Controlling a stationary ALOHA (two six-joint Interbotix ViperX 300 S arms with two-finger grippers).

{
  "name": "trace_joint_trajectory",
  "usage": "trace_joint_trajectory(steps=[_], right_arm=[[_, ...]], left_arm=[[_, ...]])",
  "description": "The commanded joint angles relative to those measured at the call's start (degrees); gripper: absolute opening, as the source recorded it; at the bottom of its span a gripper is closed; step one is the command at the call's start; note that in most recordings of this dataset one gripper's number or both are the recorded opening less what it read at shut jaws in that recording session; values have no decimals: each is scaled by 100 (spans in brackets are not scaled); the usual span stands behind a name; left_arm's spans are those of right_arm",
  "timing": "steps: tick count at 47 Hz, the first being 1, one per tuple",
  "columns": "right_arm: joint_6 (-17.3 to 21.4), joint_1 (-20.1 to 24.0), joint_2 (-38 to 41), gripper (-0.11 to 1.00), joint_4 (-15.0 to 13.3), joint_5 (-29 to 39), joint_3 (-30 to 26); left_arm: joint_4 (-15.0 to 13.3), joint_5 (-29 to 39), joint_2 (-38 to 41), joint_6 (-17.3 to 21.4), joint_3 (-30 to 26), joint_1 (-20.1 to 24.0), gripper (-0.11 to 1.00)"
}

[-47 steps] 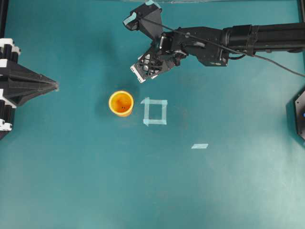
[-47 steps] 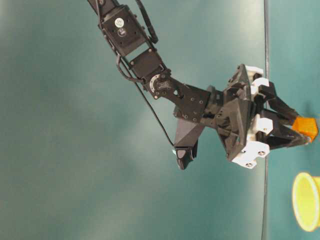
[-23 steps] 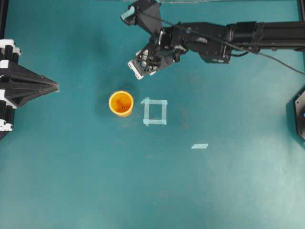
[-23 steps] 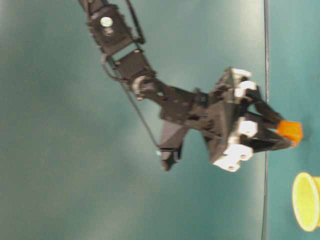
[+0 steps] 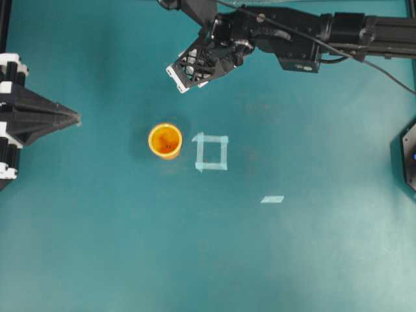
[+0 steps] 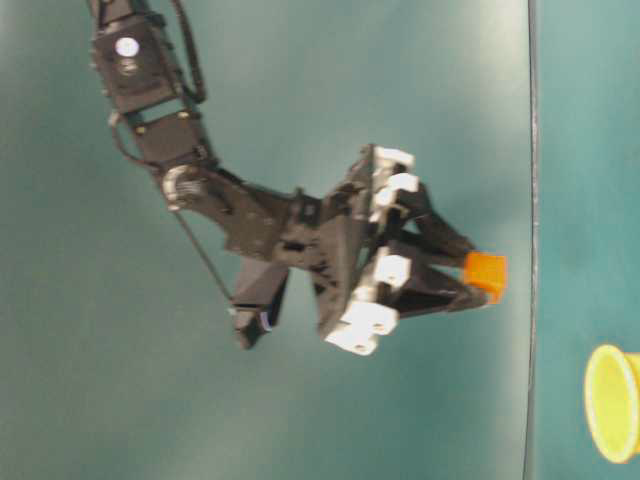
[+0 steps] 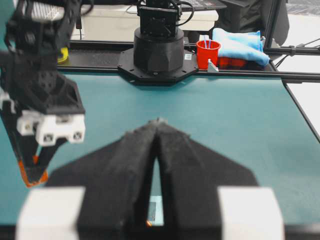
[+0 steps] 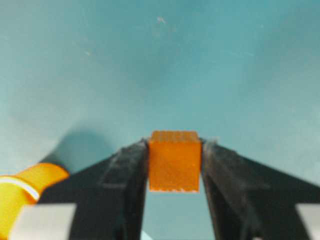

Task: Lift the orange block with right arm.
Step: 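Raise the right gripper holding the cube back toward the table edge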

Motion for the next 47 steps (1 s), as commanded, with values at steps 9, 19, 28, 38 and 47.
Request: trace_joint_trajectory(steps=[9,19,28,38,47], right_arm=[[9,9,-387,39,-9,686,-633],[0,9,-413,39,-9,1028,-949],[0,0,-466,39,-18,1283,-1187],[0,0,-510,39,-18,1521,-1336],[0,0,-519,39,-18,1635,-1441]], left_arm=[[18,-26,18,9,-167,0,0],[18,-26,18,0,-167,0,0],[9,-26,9,0,-167,0,0],[18,-26,9,0,-167,0,0],[18,-26,9,0,-167,0,0]])
